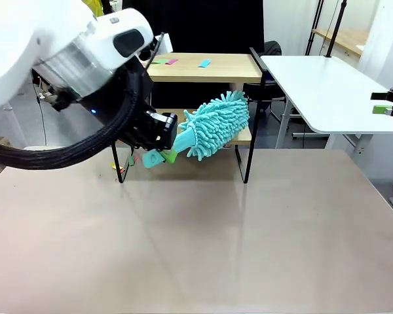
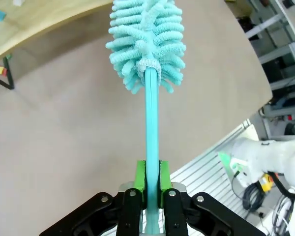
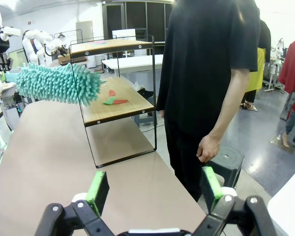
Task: Clean the shelf.
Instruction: Clean the specific section of the Shelf indicated by the human with the Duster.
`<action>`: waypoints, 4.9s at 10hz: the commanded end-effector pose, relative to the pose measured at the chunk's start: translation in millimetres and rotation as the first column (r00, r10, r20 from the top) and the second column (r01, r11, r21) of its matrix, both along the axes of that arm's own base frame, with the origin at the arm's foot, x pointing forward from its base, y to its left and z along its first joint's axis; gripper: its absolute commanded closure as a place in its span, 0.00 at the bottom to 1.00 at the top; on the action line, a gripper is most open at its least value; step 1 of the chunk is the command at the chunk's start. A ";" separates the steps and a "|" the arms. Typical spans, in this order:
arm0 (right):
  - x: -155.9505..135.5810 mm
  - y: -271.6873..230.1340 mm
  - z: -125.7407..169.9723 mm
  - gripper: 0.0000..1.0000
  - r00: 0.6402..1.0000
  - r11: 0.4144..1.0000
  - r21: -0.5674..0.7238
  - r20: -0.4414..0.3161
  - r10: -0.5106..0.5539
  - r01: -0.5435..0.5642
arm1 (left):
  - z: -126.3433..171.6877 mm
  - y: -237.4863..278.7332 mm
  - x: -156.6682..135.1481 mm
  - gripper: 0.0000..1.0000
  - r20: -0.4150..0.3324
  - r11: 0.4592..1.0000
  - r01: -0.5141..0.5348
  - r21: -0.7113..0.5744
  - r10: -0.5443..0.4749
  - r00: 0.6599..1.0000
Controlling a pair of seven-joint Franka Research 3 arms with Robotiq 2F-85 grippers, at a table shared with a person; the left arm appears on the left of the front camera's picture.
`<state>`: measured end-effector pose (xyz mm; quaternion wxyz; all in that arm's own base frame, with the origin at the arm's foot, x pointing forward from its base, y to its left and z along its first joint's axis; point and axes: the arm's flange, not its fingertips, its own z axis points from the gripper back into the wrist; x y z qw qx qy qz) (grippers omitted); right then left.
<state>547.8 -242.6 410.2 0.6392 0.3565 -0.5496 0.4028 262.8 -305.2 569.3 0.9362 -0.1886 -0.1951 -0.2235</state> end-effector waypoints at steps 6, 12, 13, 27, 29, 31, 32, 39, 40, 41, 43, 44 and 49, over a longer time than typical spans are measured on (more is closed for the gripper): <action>-0.1 2.6 3.8 0.00 1.000 1.000 -0.001 0.007 0.003 -0.003 | -22.4 -66.7 21.9 0.87 0.036 0.981 -0.191 -0.045 0.193 0.981; -0.1 2.6 3.8 0.00 1.000 1.000 -0.001 0.007 0.003 -0.003 | -29.7 -115.6 43.0 0.87 0.087 0.937 -0.337 -0.097 0.345 0.935; -0.1 2.6 3.8 0.00 1.000 1.000 -0.001 0.007 0.003 -0.003 | -31.5 -122.6 48.0 0.87 0.082 0.933 -0.344 -0.106 0.353 0.932; -0.1 2.6 3.8 0.00 1.000 1.000 -0.001 0.007 0.003 -0.003 | -87.7 -183.3 83.7 0.87 0.017 0.909 -0.411 -0.074 0.413 0.911; -0.1 2.6 3.8 0.00 1.000 1.000 -0.001 0.007 0.003 -0.003 | -94.2 -187.3 85.4 0.87 0.001 0.908 -0.413 -0.068 0.414 0.910; -0.1 2.6 3.8 0.00 1.000 1.000 -0.001 0.007 0.003 -0.003 | -92.7 -168.8 81.5 0.87 0.006 0.923 -0.381 -0.060 0.382 0.924; -0.1 2.6 3.8 0.00 1.000 1.000 -0.001 0.007 0.003 -0.003 | -92.7 -168.8 81.5 0.87 0.006 0.923 -0.381 -0.060 0.382 0.924; -0.1 2.6 3.8 0.00 1.000 1.000 -0.001 0.007 0.003 -0.003 | -81.9 -124.3 93.9 0.87 0.004 0.883 -0.468 0.042 0.468 0.884; -0.1 2.6 3.8 0.00 1.000 1.000 -0.001 0.007 0.003 -0.003 | -81.7 -116.8 93.3 0.87 0.014 0.878 -0.475 0.065 0.475 0.880; -0.1 2.6 3.8 0.00 1.000 1.000 -0.001 0.007 0.003 -0.003 | -81.2 -107.4 91.3 0.87 0.027 0.870 -0.486 0.087 0.485 0.874; -0.1 2.6 3.8 0.00 1.000 1.000 -0.001 0.007 0.003 -0.003 | -77.9 -87.4 89.0 0.87 0.048 0.855 -0.504 0.123 0.502 0.863; -0.1 2.6 3.8 0.00 1.000 1.000 -0.001 0.007 0.003 -0.003 | -77.0 -79.5 88.0 0.87 0.053 0.851 -0.505 0.144 0.503 0.863; -0.1 2.6 3.8 0.00 1.000 1.000 -0.001 0.007 0.003 -0.003 | -71.4 -31.0 88.8 0.87 0.107 0.802 -0.509 0.314 0.502 0.858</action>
